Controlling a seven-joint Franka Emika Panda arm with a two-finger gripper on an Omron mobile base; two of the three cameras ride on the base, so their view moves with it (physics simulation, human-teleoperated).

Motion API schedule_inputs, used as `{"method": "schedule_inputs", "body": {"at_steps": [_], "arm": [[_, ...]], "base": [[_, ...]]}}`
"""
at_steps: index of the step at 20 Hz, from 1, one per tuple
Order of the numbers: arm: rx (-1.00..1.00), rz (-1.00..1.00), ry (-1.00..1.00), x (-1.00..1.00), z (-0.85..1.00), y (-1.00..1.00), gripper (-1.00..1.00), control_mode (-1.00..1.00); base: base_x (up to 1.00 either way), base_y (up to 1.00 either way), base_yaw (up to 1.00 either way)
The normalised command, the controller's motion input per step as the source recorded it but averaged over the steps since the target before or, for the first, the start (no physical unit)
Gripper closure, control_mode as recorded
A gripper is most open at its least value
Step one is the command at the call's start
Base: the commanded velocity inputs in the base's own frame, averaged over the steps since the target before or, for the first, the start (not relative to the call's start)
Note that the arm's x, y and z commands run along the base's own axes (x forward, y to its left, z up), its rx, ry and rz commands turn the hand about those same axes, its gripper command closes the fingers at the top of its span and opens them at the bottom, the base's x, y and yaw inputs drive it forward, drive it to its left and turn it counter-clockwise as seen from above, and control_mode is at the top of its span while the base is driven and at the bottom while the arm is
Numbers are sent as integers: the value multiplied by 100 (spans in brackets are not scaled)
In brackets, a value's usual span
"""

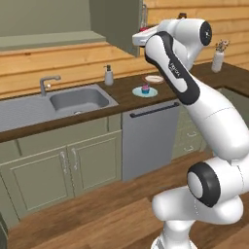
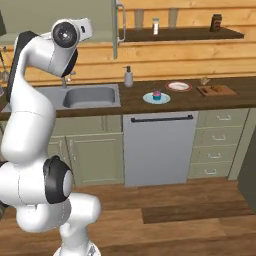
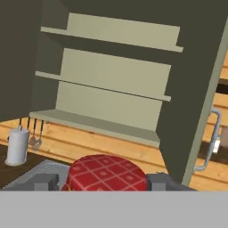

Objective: From the different types of pastries on the counter, select a croissant and place it on the cutting board. Then retrieve a jar of jam from the cabinet and place it alongside the croissant on the cutting board.

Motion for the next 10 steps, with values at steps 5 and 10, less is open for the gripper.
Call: {"method": "schedule_inputs", "body": {"at_steps": [5, 10], "arm": [[0, 0, 0, 0, 0, 0, 100, 100], [0, 0, 0, 0, 0, 0, 100, 100]], "base": [[-29, -100, 0], [-31, -100, 0]]}}
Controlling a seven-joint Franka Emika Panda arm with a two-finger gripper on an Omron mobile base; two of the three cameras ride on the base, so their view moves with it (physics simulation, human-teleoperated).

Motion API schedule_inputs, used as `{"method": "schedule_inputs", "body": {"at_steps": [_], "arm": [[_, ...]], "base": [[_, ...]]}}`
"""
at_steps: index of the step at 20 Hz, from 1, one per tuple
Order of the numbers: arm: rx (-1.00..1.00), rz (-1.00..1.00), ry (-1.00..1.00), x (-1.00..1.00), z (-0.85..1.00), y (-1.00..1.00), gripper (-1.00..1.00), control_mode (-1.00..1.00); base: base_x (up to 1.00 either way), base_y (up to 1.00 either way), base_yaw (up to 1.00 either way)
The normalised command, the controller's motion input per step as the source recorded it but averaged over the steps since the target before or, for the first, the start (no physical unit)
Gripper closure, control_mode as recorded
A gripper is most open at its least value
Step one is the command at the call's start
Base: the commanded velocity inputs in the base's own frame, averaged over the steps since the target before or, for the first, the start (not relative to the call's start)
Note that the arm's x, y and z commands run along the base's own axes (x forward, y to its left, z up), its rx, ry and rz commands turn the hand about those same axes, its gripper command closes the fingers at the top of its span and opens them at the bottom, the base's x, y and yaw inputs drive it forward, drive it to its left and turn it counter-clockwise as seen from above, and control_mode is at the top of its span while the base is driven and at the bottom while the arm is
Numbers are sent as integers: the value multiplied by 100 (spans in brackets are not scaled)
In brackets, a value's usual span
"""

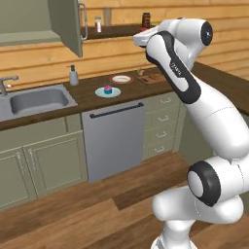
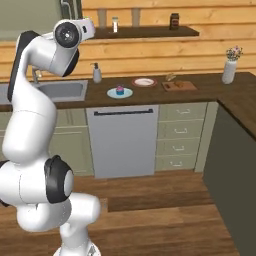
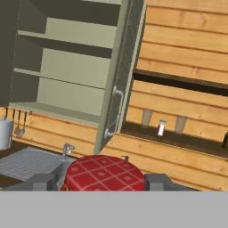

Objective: From the different types of pastries on the counter, select a croissant and place it on the cutting board. Then retrieve a jar of jam from the cabinet and place it alongside the croissant on the cutting board.

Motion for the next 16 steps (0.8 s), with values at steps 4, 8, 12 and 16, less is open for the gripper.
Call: {"method": "schedule_inputs", "body": {"at_steps": [4, 8, 12, 16], "arm": [[0, 0, 0, 0, 0, 0, 100, 100], [0, 0, 0, 0, 0, 0, 100, 100], [0, 0, 0, 0, 0, 0, 100, 100], [0, 0, 0, 0, 0, 0, 100, 100]], "base": [[-14, -100, 0], [0, -100, 0], [0, -100, 0], [-10, -30, -1]]}}
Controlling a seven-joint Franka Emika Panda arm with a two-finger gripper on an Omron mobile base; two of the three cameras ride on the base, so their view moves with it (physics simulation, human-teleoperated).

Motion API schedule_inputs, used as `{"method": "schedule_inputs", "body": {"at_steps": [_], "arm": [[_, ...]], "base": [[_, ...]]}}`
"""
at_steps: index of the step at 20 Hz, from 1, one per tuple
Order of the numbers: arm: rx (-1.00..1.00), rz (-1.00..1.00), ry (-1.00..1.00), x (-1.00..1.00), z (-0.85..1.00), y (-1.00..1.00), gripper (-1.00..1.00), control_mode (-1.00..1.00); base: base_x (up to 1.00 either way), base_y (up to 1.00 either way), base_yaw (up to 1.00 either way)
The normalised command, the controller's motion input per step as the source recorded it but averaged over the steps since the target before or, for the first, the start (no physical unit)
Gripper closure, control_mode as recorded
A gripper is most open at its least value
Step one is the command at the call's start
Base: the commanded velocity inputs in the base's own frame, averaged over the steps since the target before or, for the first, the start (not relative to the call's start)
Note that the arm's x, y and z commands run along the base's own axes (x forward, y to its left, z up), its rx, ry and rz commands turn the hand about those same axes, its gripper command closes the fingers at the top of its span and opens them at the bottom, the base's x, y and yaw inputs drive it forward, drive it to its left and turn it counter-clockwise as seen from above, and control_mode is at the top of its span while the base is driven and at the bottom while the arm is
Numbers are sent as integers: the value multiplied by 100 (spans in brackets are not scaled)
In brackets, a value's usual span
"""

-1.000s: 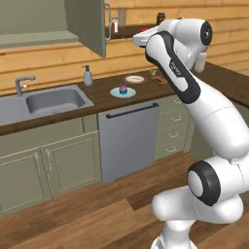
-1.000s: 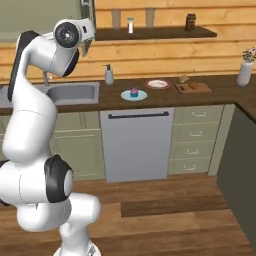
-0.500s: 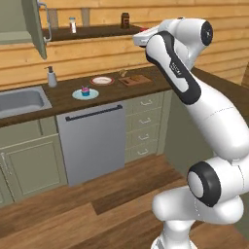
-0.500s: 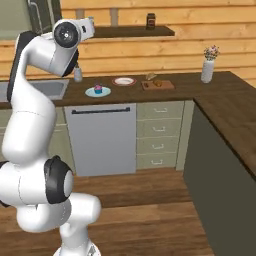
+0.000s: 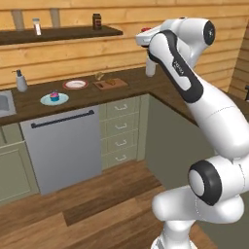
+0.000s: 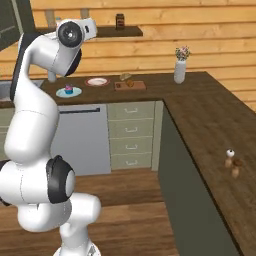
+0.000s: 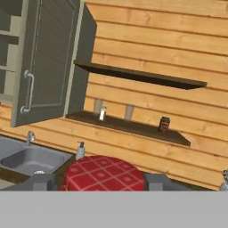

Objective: From the different types of pastries on the counter, select a croissant and place it on the cutting board. Then retrieve a jar of jam from the cabinet and place it alongside the croissant on the cutting board.

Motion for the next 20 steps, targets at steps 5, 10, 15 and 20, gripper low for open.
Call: {"method": "schedule_inputs", "body": {"at_steps": [5, 10, 15, 20], "arm": [[0, 0, 0, 0, 0, 0, 100, 100], [0, 0, 0, 0, 0, 0, 100, 100], [0, 0, 0, 0, 0, 0, 100, 100], [0, 0, 0, 0, 0, 0, 100, 100]], "base": [[48, 0, -5], [100, 0, -12], [100, -11, -11], [100, -16, -11]]}}
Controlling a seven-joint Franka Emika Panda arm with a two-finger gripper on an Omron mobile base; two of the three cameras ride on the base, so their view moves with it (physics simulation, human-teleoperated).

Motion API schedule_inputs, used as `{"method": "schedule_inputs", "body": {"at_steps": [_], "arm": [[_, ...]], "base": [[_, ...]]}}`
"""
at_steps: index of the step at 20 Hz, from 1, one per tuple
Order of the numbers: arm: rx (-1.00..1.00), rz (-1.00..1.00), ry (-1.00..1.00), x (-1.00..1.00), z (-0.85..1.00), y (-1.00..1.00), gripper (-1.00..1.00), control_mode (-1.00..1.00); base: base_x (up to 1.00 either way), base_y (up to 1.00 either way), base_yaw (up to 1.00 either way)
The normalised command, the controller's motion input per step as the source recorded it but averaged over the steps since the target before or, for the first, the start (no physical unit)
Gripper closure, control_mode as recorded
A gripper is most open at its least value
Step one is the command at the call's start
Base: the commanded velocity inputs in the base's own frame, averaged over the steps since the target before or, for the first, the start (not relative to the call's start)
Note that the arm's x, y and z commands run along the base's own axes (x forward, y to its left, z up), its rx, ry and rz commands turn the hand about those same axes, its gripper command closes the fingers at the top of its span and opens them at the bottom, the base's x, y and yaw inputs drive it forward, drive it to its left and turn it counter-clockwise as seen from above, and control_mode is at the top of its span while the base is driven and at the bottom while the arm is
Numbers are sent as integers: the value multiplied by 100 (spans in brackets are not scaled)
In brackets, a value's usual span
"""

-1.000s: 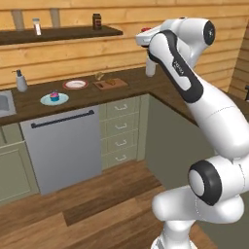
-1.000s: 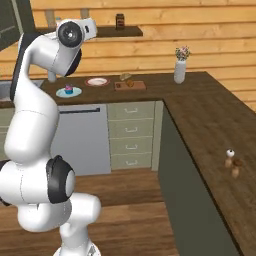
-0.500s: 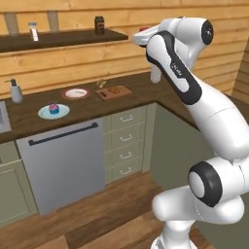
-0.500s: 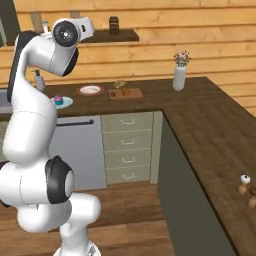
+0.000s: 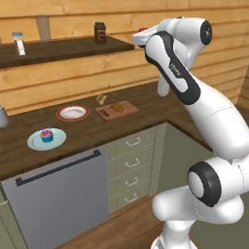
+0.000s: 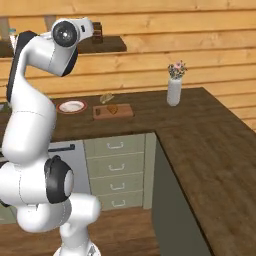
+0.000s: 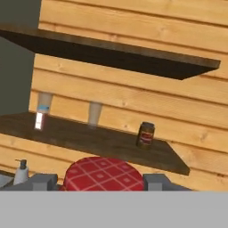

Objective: From the different types of pastries on the counter, select a croissant and place it on the cutting board. Then retrieve a jar of jam from the cabinet and place it alongside the croissant on the cutting board.

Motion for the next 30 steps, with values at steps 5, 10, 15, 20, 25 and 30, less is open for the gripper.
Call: {"method": "schedule_inputs", "body": {"at_steps": [5, 10, 15, 20, 25, 30], "arm": [[0, 0, 0, 0, 0, 0, 100, 100], [0, 0, 0, 0, 0, 0, 100, 100], [0, 0, 0, 0, 0, 0, 100, 100], [0, 0, 0, 0, 0, 0, 100, 100], [0, 0, 0, 0, 0, 0, 100, 100], [0, 0, 0, 0, 0, 0, 100, 100]], "base": [[100, -20, -10], [94, -18, -10], [-19, 0, -3], [-37, 0, -6], [0, 0, -13], [-1, 0, -13]]}}
